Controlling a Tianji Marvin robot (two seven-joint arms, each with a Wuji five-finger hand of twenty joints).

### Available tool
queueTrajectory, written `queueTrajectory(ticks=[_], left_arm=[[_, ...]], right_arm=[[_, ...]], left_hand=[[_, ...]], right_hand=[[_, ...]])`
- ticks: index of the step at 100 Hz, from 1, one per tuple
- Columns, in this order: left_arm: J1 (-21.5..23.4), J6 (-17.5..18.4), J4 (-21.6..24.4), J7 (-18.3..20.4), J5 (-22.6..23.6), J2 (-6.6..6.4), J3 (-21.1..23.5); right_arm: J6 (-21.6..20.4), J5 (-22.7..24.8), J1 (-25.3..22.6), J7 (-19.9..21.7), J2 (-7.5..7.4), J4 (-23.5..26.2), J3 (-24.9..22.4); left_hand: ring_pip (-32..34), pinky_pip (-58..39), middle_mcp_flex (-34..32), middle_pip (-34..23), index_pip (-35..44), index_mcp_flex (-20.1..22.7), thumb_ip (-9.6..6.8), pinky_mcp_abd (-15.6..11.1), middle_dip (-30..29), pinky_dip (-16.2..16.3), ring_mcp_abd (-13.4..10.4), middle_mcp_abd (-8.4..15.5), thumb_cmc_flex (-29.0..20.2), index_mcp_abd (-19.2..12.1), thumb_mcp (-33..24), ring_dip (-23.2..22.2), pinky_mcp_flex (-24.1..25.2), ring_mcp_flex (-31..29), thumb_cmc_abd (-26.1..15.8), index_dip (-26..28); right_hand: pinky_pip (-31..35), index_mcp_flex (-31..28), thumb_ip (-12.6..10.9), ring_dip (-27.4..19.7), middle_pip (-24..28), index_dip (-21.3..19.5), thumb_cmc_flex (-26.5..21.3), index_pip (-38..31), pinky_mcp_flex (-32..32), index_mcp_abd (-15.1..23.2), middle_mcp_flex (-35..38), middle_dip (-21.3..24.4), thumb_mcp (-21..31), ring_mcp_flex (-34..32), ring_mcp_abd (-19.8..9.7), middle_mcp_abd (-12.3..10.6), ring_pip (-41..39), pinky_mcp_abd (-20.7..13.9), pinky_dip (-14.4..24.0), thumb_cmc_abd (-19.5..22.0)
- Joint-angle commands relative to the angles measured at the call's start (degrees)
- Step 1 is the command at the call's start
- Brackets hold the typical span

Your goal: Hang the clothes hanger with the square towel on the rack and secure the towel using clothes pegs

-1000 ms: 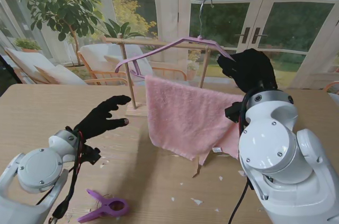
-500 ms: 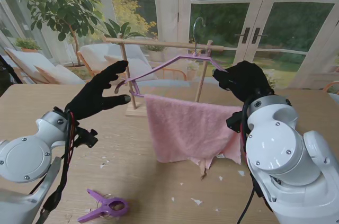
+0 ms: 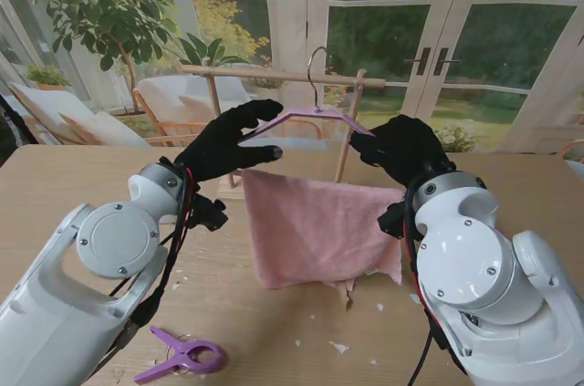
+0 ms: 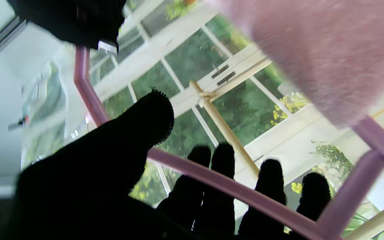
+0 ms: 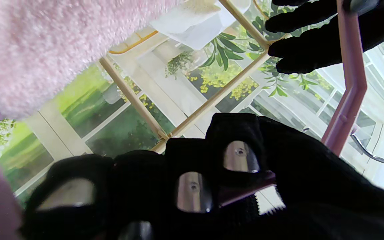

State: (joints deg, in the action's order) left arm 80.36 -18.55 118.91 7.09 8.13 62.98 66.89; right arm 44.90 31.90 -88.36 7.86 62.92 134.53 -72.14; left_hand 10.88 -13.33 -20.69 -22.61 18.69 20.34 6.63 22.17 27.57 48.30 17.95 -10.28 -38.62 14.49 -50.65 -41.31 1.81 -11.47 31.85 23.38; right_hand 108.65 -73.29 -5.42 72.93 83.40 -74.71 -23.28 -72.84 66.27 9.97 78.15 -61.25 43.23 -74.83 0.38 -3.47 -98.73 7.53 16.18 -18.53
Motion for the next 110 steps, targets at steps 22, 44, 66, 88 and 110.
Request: queueTrajectory(ticks=[22,44,66,88,110], left_arm=[[-1.79,-2.31,-1.2,-5.24,-0.44,4.1,-4.66],[-2.92,-5.38,-1.72,-7.47,5.66,4.5,-6.2],[-3.17,-8.34,-1.84,-8.39,6.25,4.82,-6.2],[-3.18,-9.25,-1.88,-6.6,6.24,4.34,-5.47],[-2.73,-8.93,-1.58,-5.07,6.88,3.76,-4.45]], right_arm=[[-1.21,-1.35,-1.15,0.35,0.59,0.68,0.93],[-1.74,-1.23,-1.41,-0.27,0.73,0.61,1.57],[-3.32,0.39,-1.42,0.68,0.42,0.7,1.61],[-5.44,0.62,-2.4,0.48,0.47,0.85,0.55],[-5.67,0.71,-2.57,0.15,0.56,1.07,0.13]], left_hand=[[63.17,-63.65,-35.32,-51.69,56.67,14.32,4.34,14.07,37.48,19.85,5.51,2.41,-7.01,-0.25,2.12,-27.34,-17.98,-32.77,3.45,39.05],[95.09,-103.05,-56.08,-66.73,66.1,35.62,-1.07,12.28,35.16,10.83,-6.96,13.86,2.73,-6.4,-4.77,-16.23,-62.54,-61.07,0.05,56.64],[98.25,-106.65,-55.88,-71.9,66.02,41.58,-2.26,9.4,34.07,22.98,-11.16,14.56,3.75,-9.49,2.61,-17.78,-62.41,-60.98,-8.38,61.33],[98.5,-106.65,-55.84,-72.34,65.37,42.43,-3.04,10.4,34.18,25.01,-11.02,14.37,4.29,-9.34,7.1,-19.1,-62.15,-60.94,-14.66,63.15],[98.59,-106.65,-55.85,-72.36,65.21,42.32,-3.0,10.74,34.23,25.54,-11.11,14.02,3.97,-9.33,7.6,-19.52,-62.09,-60.93,-15.36,63.43]], right_hand=[[11.33,-2.69,-2.53,3.07,5.71,-1.11,1.36,-0.97,5.04,-1.47,4.68,-0.2,-0.21,-0.13,-1.15,4.38,-7.87,-8.64,60.25,5.36],[11.33,-0.95,-0.23,-1.18,1.1,-1.31,3.17,2.9,5.17,-0.58,4.49,0.72,-0.99,-0.24,-0.84,4.52,-7.03,-9.07,55.58,4.31],[11.33,2.93,1.67,-8.49,-2.5,0.04,4.08,6.87,5.18,-0.12,0.83,1.65,-2.26,-0.32,-0.22,5.14,-5.85,-10.08,48.13,2.74],[9.53,10.57,2.67,-23.92,-10.56,5.28,4.33,15.22,2.43,-2.4,-8.24,7.24,-3.28,-0.12,7.25,7.8,5.16,-2.71,24.26,0.81],[8.21,11.62,2.77,-25.82,-11.15,6.49,3.34,16.31,2.13,-2.79,-9.49,8.7,-3.49,-0.07,8.02,8.06,7.2,-1.65,22.04,0.05]])
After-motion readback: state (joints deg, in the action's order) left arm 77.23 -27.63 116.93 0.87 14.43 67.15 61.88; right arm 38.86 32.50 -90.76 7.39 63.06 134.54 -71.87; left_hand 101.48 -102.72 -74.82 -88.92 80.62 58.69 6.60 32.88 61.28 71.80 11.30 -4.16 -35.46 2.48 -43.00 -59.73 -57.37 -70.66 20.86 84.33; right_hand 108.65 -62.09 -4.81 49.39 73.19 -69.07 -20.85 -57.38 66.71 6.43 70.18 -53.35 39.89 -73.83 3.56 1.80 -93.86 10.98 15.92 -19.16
